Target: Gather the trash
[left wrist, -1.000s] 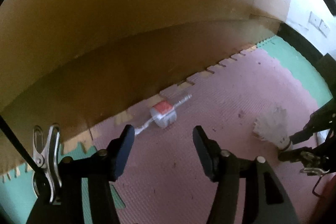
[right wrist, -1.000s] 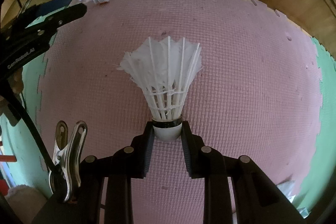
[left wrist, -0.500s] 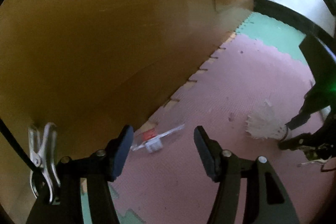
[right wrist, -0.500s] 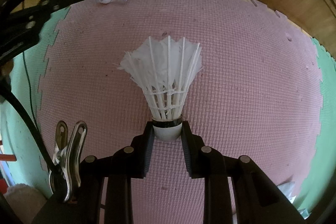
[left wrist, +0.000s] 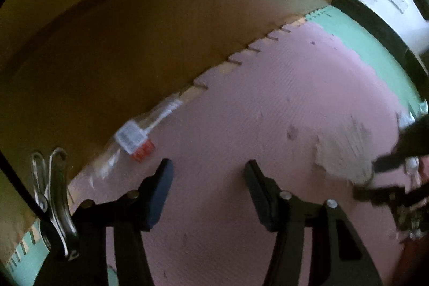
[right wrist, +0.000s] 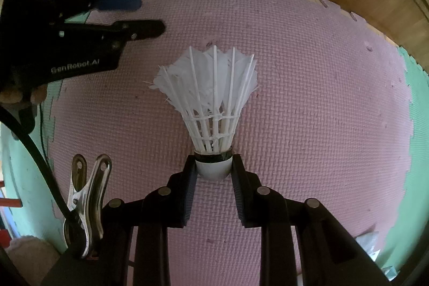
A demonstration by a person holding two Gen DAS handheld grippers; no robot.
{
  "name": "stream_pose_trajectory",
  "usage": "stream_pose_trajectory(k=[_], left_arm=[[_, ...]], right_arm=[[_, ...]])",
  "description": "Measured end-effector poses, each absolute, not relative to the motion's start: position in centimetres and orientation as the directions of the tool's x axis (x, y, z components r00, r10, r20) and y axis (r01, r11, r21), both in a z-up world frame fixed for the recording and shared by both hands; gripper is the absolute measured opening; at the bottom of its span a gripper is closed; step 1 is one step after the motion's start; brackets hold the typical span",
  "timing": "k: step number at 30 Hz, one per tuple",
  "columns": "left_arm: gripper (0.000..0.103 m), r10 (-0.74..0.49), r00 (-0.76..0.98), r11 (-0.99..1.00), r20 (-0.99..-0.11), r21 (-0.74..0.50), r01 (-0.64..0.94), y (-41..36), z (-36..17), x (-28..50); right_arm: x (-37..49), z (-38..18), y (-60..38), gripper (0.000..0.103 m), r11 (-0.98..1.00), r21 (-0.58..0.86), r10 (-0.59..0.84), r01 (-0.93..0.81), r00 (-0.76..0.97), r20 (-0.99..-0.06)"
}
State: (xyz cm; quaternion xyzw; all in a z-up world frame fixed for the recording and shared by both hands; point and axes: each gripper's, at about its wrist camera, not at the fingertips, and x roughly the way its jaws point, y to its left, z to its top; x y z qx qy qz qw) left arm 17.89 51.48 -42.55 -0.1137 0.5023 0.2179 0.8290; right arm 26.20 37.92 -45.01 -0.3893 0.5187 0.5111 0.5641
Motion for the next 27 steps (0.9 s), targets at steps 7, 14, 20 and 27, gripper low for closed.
stream_pose_trajectory(k=[7,14,20,27], left_arm=[[0.058,0.226,0.397,0.861,-0.890,-0.009,-0.509,51.3,-42.0,14.6],[0.058,0.257,0.427,0.801,-0.867,-0.056,-0.596,50.2,-39.6,11.9],[0.061,0.333,0.424,0.653,-0.842,-0.119,-0.748,50.3,-37.5,9.9],[0.062,0.350,0.356,0.542,-0.867,-0.122,-0.832,52.5,-38.7,9.7]], right_arm=[[26.5,-44.9,37.6,0.027,0.173,0.098,0.180,-0.980,-0.067,-0.981],[26.6,-44.9,37.3,0.027,0.166,0.102,0.186,-0.981,-0.070,-0.980],[26.5,-44.8,37.3,0.028,0.163,0.103,0.190,-0.981,-0.072,-0.979],[26.5,-44.7,37.4,0.028,0.161,0.101,0.189,-0.982,-0.070,-0.979]])
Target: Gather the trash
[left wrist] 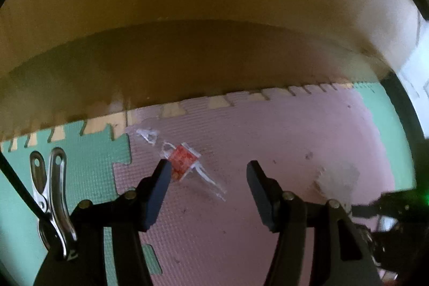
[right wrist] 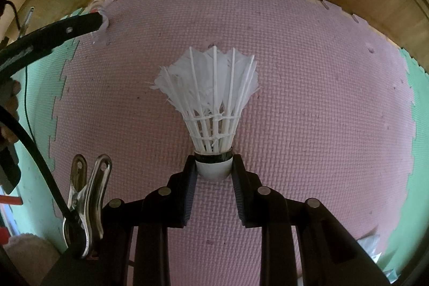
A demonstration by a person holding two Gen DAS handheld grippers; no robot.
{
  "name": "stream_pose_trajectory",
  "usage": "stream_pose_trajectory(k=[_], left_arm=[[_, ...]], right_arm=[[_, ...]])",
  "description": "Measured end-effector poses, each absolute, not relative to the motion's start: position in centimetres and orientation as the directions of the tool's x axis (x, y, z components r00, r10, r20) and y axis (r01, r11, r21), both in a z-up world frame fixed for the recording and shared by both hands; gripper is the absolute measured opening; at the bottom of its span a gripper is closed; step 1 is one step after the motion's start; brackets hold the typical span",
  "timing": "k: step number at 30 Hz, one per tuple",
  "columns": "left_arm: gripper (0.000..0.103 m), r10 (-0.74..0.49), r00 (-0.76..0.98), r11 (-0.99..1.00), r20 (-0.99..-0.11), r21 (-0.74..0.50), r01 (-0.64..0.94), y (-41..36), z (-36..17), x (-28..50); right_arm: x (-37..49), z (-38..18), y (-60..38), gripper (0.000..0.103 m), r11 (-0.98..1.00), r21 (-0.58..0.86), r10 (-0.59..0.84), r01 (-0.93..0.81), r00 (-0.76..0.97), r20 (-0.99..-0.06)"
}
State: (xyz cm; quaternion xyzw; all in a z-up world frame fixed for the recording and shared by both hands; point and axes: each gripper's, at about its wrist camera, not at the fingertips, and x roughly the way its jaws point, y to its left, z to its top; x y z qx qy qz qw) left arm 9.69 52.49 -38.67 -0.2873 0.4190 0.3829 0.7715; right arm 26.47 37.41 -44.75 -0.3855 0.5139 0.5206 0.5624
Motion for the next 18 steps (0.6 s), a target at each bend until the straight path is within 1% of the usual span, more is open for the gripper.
stream_pose_trajectory(k=[10,15,16,17,18], left_arm=[[0.061,0.315,0.327,0.405,-0.891,-0.186,-0.895,54.6,-40.6,8.8],[0.061,0.333,0.307,0.328,-0.892,-0.195,-0.924,55.3,-40.7,9.4],[0.059,0.338,0.293,0.319,-0.895,-0.184,-0.930,55.4,-40.8,9.6],[0.050,0.347,0.267,0.310,-0.899,-0.159,-0.937,55.4,-40.8,10.0],[0.043,0.349,0.256,0.307,-0.902,-0.148,-0.940,55.4,-40.8,10.2]], right_arm=[[26.2,-44.4,37.5,0.028,0.154,0.097,0.193,-0.983,-0.067,-0.979],[26.2,-44.3,37.5,0.028,0.153,0.097,0.194,-0.983,-0.067,-0.979],[26.2,-44.3,37.5,0.028,0.153,0.098,0.195,-0.983,-0.067,-0.979],[26.2,-44.3,37.5,0.028,0.153,0.099,0.195,-0.983,-0.068,-0.978],[26.2,-44.3,37.5,0.028,0.152,0.098,0.195,-0.983,-0.068,-0.978]])
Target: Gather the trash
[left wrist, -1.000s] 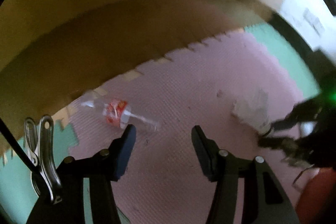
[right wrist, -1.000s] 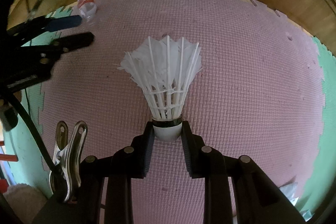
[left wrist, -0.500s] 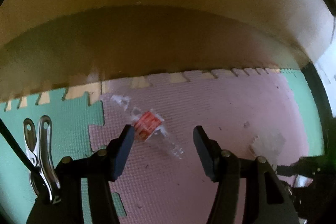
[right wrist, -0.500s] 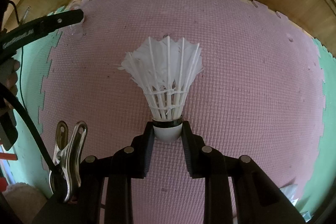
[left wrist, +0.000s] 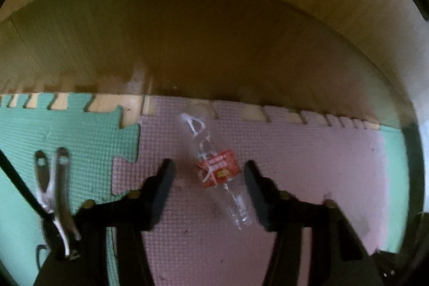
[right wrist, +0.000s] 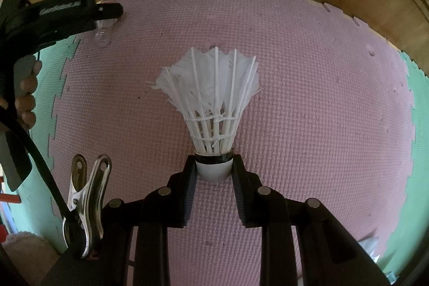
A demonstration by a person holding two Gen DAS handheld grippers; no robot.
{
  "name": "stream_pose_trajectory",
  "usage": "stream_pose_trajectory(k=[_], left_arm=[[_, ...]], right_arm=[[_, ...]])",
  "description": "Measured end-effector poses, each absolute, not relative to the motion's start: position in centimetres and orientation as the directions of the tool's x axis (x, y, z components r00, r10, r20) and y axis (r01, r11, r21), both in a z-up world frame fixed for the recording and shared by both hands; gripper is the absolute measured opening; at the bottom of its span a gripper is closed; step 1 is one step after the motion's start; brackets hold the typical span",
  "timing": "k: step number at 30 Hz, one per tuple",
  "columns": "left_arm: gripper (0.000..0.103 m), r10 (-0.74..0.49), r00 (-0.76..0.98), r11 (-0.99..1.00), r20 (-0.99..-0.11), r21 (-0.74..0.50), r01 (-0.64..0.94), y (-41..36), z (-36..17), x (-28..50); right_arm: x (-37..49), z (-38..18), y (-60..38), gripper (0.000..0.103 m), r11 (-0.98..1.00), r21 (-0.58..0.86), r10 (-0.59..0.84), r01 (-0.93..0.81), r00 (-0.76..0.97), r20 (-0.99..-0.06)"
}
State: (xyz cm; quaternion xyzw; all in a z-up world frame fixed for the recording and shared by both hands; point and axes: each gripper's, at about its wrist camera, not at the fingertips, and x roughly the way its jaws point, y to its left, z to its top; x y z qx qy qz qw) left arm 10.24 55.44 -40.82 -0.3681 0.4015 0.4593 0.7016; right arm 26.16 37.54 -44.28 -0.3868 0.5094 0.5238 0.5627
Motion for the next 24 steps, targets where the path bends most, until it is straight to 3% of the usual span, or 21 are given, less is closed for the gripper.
stream_pose_trajectory(k=[2,9,24], left_arm=[[0.035,0.350,0.237,0.308,-0.906,-0.128,-0.943,55.4,-40.9,10.6],[0.035,0.322,0.256,0.344,-0.911,-0.139,-0.929,54.7,-40.0,10.5],[0.035,0.267,0.184,0.436,-0.946,-0.051,-0.899,49.0,-33.1,7.1]], right_arm=[[26.1,-44.2,37.6,0.028,0.147,0.097,0.197,-0.984,-0.067,-0.978],[26.2,-44.1,37.7,0.028,0.138,0.101,0.206,-0.985,-0.071,-0.976],[24.2,-44.1,37.1,0.027,0.103,0.031,0.228,-0.994,-0.007,-0.974]])
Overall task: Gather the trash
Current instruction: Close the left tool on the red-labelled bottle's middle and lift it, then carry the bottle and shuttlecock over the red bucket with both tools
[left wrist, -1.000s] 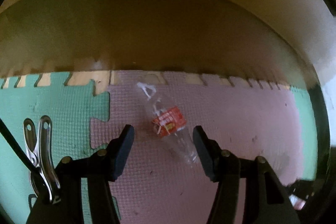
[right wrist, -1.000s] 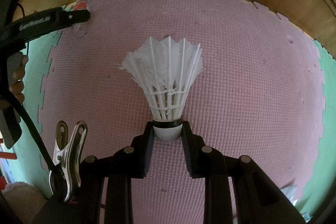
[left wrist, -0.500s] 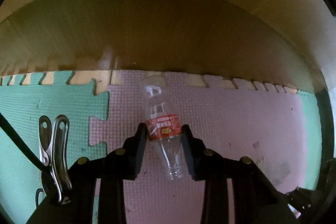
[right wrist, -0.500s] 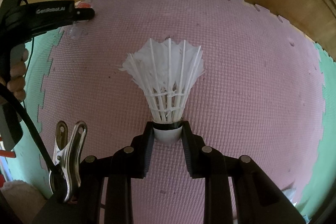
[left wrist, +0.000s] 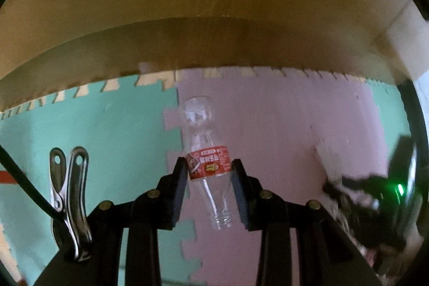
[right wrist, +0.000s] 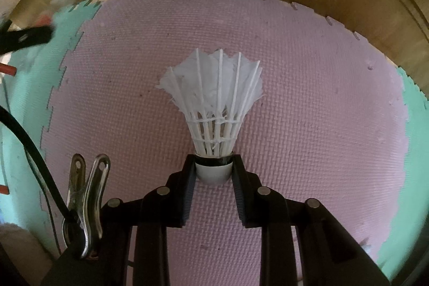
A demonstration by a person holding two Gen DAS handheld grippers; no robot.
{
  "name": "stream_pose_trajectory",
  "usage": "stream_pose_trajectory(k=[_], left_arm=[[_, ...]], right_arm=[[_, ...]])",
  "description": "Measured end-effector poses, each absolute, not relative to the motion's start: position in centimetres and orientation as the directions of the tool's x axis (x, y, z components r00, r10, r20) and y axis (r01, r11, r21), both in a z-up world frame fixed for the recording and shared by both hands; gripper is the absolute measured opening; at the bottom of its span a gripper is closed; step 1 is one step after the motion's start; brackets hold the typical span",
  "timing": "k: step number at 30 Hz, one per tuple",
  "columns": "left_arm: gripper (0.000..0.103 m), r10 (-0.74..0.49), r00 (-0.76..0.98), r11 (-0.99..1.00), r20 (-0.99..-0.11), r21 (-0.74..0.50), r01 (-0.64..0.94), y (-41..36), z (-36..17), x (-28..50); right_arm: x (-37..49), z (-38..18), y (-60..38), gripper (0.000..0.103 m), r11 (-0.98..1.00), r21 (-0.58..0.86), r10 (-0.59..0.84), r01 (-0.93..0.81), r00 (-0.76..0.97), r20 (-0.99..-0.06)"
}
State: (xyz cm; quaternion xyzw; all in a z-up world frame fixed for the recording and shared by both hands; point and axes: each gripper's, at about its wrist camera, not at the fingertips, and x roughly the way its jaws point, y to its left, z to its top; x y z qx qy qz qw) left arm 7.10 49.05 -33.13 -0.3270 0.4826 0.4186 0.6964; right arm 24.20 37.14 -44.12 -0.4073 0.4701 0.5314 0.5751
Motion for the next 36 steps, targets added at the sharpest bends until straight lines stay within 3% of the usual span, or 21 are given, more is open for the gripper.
stream_pose_trajectory(k=[9,14,22,36], left_arm=[[0.035,0.266,0.182,0.537,-0.947,-0.011,-0.843,45.1,-27.7,5.9],[0.035,0.279,0.204,0.592,-0.939,0.001,-0.806,43.9,-25.0,6.1],[0.035,0.280,0.266,0.688,-0.923,0.000,-0.726,42.7,-21.9,6.4],[0.034,0.222,0.372,0.765,-0.901,-0.076,-0.640,39.4,-18.7,2.0]], right_arm=[[23.8,-44.0,38.6,0.026,0.255,0.047,0.101,-0.966,-0.021,-0.995],[21.5,-40.9,38.5,0.026,0.254,0.050,0.101,-0.966,-0.025,-0.995],[18.8,-33.9,37.4,0.026,0.401,0.140,0.202,-0.905,-0.061,-0.977],[11.9,-24.8,29.5,0.026,0.580,0.184,0.361,-0.793,0.048,-0.931]])
